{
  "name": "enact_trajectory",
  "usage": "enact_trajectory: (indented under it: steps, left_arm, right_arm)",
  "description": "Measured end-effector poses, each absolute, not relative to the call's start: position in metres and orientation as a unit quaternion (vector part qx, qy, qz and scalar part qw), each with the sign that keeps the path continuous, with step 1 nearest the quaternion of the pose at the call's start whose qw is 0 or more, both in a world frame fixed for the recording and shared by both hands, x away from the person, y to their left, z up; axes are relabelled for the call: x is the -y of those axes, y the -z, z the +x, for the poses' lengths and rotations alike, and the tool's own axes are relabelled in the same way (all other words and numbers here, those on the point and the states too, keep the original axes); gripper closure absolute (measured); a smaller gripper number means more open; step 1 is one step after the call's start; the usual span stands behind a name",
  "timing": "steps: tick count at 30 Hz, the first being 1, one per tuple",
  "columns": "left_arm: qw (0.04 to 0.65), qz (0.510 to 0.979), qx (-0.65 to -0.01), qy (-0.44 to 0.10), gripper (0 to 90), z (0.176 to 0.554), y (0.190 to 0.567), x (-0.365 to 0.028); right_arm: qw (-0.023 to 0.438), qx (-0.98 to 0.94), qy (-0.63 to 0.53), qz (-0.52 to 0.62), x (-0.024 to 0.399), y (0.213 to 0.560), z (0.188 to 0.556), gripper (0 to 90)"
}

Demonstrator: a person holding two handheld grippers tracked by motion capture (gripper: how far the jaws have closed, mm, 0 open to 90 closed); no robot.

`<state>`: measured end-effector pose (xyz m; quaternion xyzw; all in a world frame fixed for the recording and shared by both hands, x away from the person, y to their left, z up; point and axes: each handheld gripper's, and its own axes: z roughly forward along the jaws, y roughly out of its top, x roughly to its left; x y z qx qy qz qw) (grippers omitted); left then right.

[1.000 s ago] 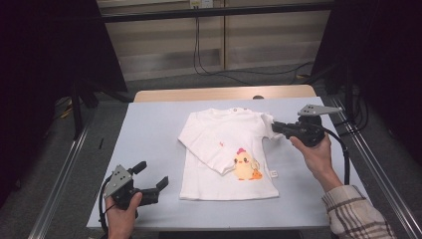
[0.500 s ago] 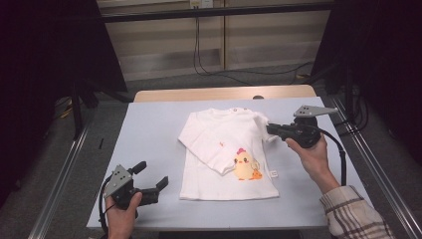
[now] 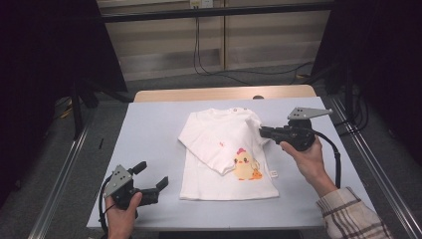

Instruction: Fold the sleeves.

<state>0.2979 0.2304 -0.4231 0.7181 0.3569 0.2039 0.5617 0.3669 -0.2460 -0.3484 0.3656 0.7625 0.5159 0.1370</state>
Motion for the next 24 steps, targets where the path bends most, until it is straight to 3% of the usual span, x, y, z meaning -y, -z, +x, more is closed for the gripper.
enact_trajectory:
  steps: [11,24]
  left_arm:
    - [0.562,0.718,-0.357,-0.206,3.9,0.298,0.423,-0.231]
    - [0.560,0.720,-0.356,-0.206,4.0,0.298,0.423,-0.231]
  right_arm:
    - [0.130,-0.772,-0.515,0.349,0.233,0.346,0.362,86.8]
    - [0.112,-0.795,-0.480,0.354,0.211,0.376,0.375,86.6]
